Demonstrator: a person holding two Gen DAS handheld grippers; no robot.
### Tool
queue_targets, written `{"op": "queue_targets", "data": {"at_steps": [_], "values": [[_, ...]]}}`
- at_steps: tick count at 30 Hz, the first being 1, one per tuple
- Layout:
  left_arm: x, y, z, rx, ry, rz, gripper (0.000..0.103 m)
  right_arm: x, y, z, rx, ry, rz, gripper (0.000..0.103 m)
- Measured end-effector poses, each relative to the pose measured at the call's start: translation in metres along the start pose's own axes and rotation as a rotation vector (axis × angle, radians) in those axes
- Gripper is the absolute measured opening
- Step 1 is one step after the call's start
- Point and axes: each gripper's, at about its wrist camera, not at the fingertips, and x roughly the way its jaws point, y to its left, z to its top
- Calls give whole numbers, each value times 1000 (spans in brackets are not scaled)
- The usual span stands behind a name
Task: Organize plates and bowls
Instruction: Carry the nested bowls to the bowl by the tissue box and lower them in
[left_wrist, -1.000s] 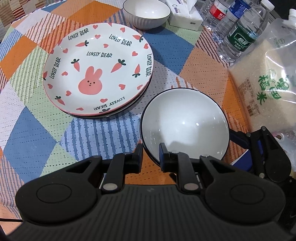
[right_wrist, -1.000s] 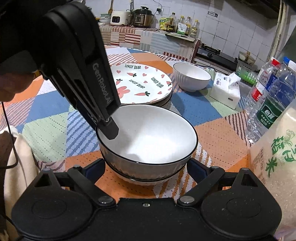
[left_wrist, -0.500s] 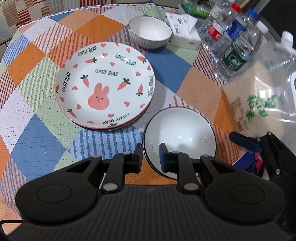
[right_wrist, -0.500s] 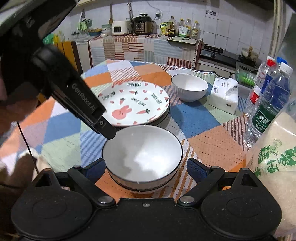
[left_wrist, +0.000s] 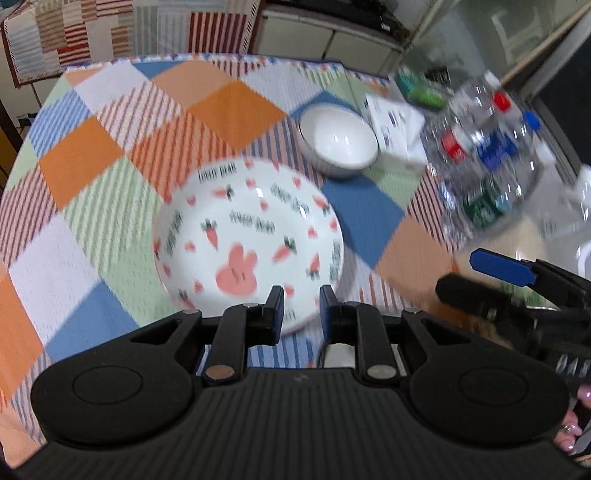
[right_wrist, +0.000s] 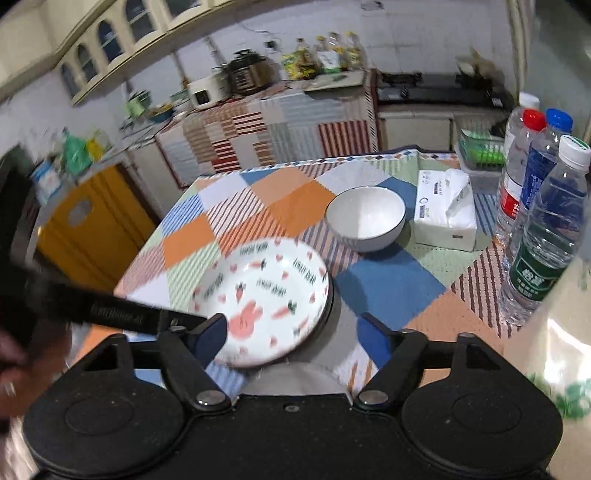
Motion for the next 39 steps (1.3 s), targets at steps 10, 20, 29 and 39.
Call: {"op": "queue_targets", "data": {"at_steps": [10, 20, 29, 39], "values": [[34, -1, 65, 67, -102, 41, 56, 68, -47, 69, 275, 92, -1, 71], [104, -11, 105, 155, -123, 2, 56, 148, -92, 84, 466, 84, -81, 60], [151, 1, 120, -12, -188, 27, 54, 200, -96, 73, 388, 62, -230, 43], [174, -3, 117, 4, -151, 17, 27, 203, -117, 61, 422, 47, -230, 11]]}}
